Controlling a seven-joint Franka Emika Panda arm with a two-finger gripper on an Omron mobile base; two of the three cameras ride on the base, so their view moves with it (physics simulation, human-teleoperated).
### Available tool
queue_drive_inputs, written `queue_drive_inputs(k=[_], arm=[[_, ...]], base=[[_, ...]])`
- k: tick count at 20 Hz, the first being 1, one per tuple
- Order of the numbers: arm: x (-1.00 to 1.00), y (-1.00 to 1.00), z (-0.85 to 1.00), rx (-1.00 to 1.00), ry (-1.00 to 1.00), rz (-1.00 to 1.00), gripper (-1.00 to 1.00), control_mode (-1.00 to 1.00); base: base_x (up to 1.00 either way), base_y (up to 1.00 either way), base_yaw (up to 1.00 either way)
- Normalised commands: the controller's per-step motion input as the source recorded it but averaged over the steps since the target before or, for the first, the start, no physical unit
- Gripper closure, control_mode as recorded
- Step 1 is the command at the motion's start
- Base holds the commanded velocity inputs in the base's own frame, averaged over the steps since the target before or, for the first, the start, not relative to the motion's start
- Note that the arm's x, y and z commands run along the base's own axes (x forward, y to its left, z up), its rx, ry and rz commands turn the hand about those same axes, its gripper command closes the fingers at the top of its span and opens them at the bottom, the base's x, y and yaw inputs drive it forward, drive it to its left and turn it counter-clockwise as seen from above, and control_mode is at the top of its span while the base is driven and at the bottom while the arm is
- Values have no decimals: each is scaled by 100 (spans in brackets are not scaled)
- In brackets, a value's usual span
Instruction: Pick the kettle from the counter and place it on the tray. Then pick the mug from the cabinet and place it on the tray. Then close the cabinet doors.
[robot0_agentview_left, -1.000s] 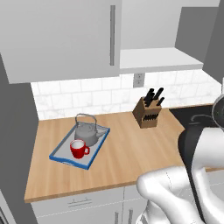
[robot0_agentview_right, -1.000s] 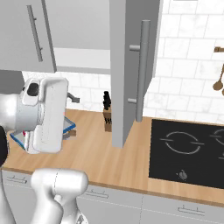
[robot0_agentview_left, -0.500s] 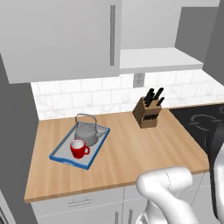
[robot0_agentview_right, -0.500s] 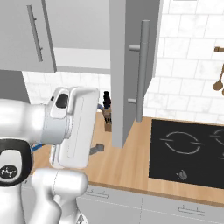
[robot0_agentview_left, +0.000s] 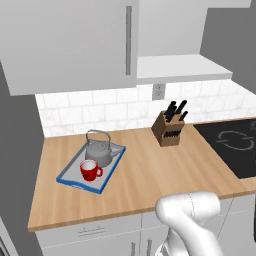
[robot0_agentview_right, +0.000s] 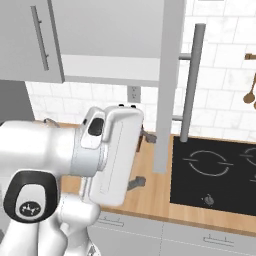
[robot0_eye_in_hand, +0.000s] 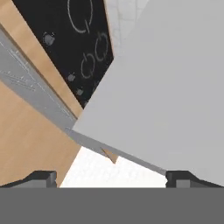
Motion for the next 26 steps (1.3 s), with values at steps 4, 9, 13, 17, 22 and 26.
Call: queue_drive_inputs(k=[4, 9, 13, 17, 22, 26], arm=[[-54, -17, 2, -2, -13, -6, -100, -100], [-66, -16, 8, -3, -19, -5, -100, -100], [-29, -37, 14, 0, -10, -5, -100, -100], [1, -51, 12, 0, -1, -1, -100, -100], [22, -46, 6, 0, 0, 0, -100, -100], [42, -18, 0, 0, 0, 3, -100, -100]], base=[[0, 0, 0], [0, 0, 0], [0, 0, 0], [0, 0, 0], [0, 0, 0], [0, 0, 0]])
